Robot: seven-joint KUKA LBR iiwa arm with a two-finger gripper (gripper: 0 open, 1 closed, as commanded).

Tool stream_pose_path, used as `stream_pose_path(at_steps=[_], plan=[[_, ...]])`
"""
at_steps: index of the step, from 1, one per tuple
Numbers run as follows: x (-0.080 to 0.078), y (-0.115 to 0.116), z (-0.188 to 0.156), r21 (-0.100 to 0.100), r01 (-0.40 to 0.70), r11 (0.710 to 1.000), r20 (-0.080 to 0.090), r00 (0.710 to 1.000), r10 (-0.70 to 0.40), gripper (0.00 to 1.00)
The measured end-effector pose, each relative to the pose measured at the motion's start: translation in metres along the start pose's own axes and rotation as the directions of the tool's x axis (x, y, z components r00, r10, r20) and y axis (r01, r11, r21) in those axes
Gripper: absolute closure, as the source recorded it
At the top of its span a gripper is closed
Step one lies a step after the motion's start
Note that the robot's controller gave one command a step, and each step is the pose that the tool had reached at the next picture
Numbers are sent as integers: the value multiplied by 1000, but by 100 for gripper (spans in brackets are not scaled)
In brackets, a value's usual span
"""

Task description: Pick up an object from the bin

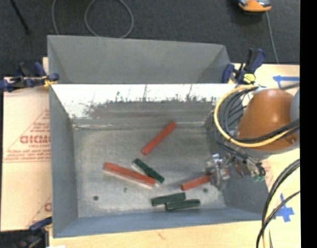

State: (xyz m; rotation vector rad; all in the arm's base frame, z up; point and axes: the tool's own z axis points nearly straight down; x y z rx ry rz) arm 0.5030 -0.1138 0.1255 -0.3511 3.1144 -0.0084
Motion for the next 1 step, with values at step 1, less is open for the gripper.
stream_pose_path(at_steps=[1], plan=[[-26,-22,-118,1,93,996,5,996,-93,100]])
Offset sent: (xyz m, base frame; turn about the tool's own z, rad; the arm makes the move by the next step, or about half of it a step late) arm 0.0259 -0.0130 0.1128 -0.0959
